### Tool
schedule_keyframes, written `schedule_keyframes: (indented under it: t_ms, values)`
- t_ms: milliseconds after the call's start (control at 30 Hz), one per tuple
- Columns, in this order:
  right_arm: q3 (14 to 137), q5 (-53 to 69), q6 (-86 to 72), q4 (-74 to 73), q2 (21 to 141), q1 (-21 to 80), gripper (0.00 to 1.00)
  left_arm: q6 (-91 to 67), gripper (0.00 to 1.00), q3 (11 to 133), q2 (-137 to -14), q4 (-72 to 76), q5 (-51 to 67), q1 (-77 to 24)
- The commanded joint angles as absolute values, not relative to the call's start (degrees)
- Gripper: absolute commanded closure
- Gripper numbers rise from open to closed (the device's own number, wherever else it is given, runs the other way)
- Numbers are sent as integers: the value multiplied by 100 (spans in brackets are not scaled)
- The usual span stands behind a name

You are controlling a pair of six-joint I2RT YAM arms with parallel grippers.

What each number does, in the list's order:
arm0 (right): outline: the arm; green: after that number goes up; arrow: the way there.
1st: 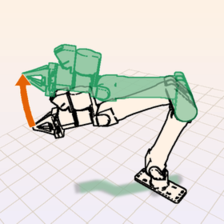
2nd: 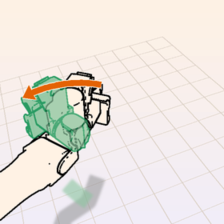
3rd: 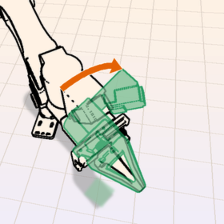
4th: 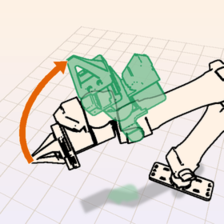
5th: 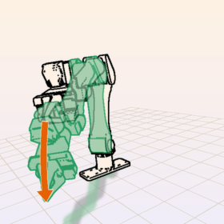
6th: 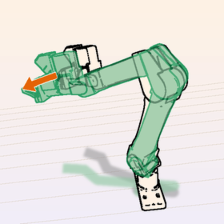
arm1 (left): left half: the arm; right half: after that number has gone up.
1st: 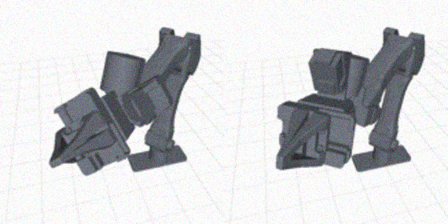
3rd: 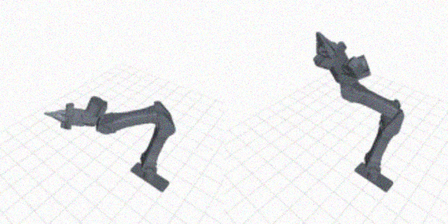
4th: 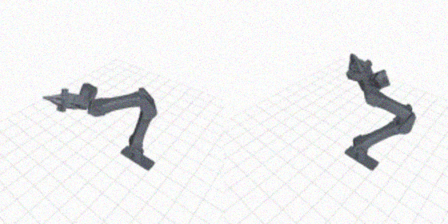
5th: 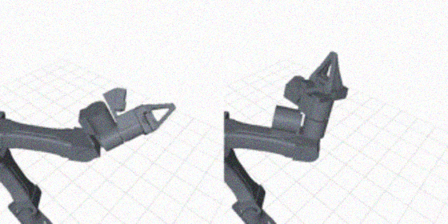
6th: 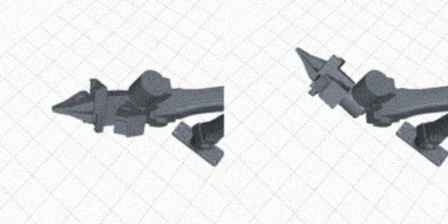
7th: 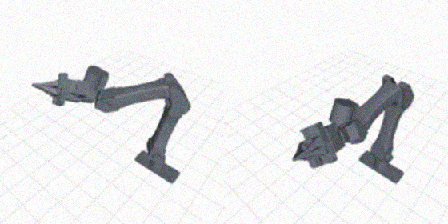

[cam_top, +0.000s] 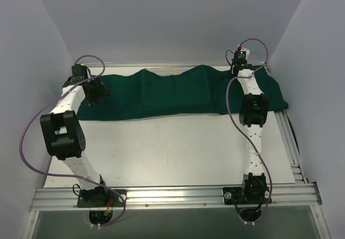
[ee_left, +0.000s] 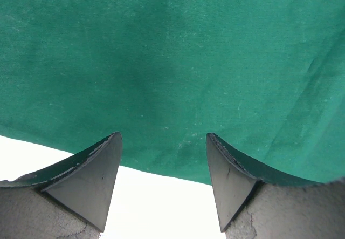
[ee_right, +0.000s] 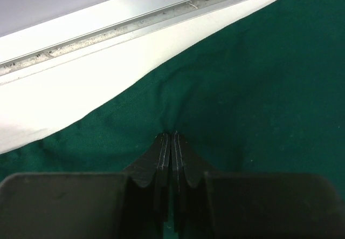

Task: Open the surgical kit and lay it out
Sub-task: Open the surgical kit at the center of the board.

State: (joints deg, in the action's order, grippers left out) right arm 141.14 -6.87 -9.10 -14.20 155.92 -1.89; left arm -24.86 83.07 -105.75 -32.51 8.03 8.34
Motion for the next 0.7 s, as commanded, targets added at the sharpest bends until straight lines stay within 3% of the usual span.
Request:
schedule_keyframes:
  t_ms: [0,367,667]
  values:
    - [14203,-808,-1054,-1671,15373,-211,100,-2592,27,8367,-10301,-3102,862,835]
    - [13079,-677,-1889,-1477,13845,-343,100,-3146,26,9246,-10766,-3559,703,870]
    - [12878,-282,-2705,-2583,13107,-422,100,-3559,22,9369,-11030,-3919,677,949]
